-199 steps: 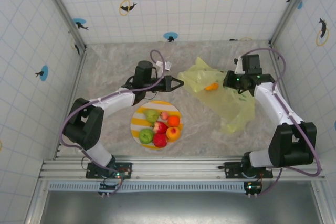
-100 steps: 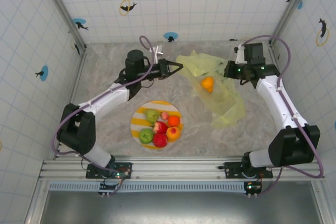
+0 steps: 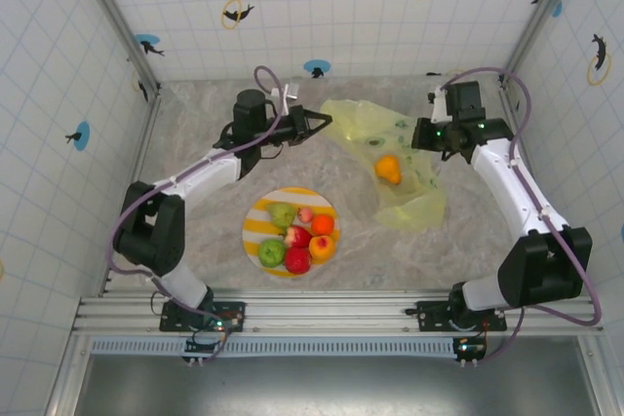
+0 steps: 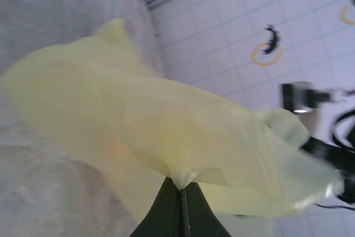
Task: Place the fruits into the plastic bag
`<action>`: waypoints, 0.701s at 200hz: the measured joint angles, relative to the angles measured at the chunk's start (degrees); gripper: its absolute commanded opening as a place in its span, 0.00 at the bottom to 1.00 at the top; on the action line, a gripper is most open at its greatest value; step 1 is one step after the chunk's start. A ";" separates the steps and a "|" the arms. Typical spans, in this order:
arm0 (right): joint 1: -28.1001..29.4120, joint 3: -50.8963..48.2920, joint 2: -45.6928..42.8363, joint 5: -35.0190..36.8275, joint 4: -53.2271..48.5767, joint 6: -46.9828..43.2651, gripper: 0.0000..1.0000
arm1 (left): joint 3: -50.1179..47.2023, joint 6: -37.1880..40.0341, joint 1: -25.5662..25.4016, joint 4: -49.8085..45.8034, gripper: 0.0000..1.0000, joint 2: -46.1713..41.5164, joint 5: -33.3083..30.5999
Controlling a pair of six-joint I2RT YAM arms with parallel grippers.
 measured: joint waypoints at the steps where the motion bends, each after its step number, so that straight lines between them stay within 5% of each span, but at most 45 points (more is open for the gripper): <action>1: 0.00 -0.07 -0.02 -0.09 0.11 0.02 0.05 | 0.00 0.22 0.13 -0.26 0.06 0.22 -0.17; 49: 0.42 -6.91 -0.20 -4.33 7.32 5.29 0.04 | -1.77 6.01 1.70 -4.24 0.44 1.79 -3.78; 99: 0.44 -8.92 0.39 -6.56 11.85 8.85 0.04 | -10.75 12.70 2.32 -10.88 0.66 -8.11 -11.43; 140: 0.42 -8.92 0.87 -7.50 13.00 8.98 0.04 | -20.15 19.32 2.40 -19.50 0.72 -23.30 -20.41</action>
